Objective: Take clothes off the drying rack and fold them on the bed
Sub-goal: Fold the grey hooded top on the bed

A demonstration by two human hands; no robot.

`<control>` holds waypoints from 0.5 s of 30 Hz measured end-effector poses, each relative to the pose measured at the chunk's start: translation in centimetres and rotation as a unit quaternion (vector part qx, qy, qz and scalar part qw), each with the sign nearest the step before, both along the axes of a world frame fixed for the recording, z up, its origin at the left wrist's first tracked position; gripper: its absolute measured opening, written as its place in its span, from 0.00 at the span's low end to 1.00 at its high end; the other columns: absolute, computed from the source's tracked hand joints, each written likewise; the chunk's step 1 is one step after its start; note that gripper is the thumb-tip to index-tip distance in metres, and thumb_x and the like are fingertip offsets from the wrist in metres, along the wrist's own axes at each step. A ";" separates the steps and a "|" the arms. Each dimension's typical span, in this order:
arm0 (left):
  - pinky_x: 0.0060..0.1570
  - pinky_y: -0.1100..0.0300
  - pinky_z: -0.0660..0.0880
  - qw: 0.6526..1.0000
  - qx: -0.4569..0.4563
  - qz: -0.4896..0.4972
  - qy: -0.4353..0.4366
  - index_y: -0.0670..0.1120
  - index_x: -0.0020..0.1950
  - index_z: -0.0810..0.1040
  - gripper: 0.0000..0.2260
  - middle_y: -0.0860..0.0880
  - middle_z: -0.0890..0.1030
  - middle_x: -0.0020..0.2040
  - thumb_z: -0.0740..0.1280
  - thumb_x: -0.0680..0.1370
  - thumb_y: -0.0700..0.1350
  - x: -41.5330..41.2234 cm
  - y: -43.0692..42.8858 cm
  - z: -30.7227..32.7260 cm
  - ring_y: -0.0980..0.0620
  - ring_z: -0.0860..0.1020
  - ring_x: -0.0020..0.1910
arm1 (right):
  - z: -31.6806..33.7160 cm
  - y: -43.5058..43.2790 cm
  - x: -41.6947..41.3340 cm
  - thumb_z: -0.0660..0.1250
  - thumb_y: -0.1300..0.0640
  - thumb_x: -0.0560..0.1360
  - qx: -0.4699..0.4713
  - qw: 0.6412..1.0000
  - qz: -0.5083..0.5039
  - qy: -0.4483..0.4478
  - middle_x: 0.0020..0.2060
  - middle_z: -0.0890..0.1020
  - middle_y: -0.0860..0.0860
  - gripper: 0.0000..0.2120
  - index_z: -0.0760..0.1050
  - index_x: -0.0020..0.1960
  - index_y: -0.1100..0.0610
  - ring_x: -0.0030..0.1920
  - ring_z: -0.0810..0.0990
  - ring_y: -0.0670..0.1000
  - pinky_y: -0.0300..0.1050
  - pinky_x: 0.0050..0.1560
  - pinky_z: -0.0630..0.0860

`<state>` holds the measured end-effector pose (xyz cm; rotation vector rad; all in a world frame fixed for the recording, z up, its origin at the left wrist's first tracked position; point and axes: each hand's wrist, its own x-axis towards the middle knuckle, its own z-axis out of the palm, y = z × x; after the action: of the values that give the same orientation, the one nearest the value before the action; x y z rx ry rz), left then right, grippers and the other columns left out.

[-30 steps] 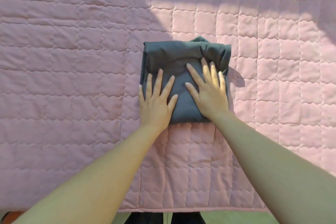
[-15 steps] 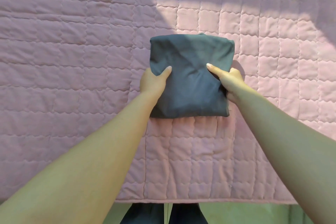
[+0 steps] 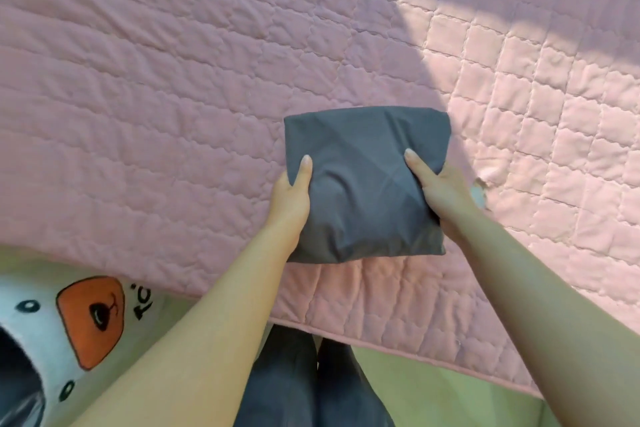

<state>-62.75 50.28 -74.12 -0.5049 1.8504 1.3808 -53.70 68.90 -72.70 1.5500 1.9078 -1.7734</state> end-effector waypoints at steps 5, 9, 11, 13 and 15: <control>0.51 0.59 0.78 0.994 0.002 0.111 -0.006 0.52 0.60 0.78 0.17 0.55 0.83 0.51 0.61 0.80 0.60 1.8 -7.9 2.0 0.56 0.82 0.50 | 1.6 -6.7 -1.4 0.67 0.45 0.77 -0.050 0.996 0.073 -0.003 0.42 0.83 0.39 0.10 0.80 0.50 0.50 0.41 0.81 0.38 0.29 0.35 0.74; 0.57 0.55 0.77 0.980 -0.006 0.201 -0.001 0.51 0.63 0.78 0.19 0.54 0.83 0.55 0.61 0.79 0.60 4.0 -15.4 3.7 0.54 0.81 0.54 | 3.3 -13.3 -3.2 0.65 0.46 0.77 -0.043 0.986 0.157 -0.031 0.41 0.82 0.41 0.11 0.79 0.52 0.52 0.39 0.78 0.41 0.33 0.33 0.71; 0.59 0.53 0.77 0.966 -0.001 0.258 -0.001 0.51 0.62 0.78 0.18 0.54 0.83 0.55 0.62 0.79 0.60 5.1 -19.4 4.4 0.54 0.81 0.54 | 3.8 -17.1 -4.1 0.65 0.47 0.77 -0.050 0.978 0.199 -0.040 0.37 0.81 0.41 0.08 0.78 0.47 0.51 0.39 0.78 0.43 0.33 0.31 0.71; 0.59 0.52 0.77 0.960 -0.007 0.282 -0.003 0.52 0.59 0.78 0.16 0.54 0.84 0.54 0.62 0.79 0.60 5.9 -21.6 4.8 0.55 0.82 0.53 | 4.5 -19.4 -4.5 0.66 0.45 0.76 -0.057 0.974 0.213 -0.045 0.40 0.82 0.42 0.08 0.78 0.47 0.49 0.41 0.79 0.44 0.38 0.35 0.71; 0.60 0.52 0.76 0.943 -0.010 0.332 0.001 0.52 0.60 0.78 0.16 0.55 0.83 0.55 0.63 0.79 0.60 6.6 -25.3 5.5 0.55 0.81 0.54 | 4.9 -23.3 -5.3 0.66 0.44 0.76 -0.057 0.964 0.253 -0.052 0.42 0.83 0.44 0.11 0.79 0.51 0.51 0.42 0.80 0.45 0.39 0.37 0.71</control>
<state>-56.14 24.96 -68.64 -1.2172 1.7666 1.7812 -59.02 45.60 -67.79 0.9749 1.8914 -1.5096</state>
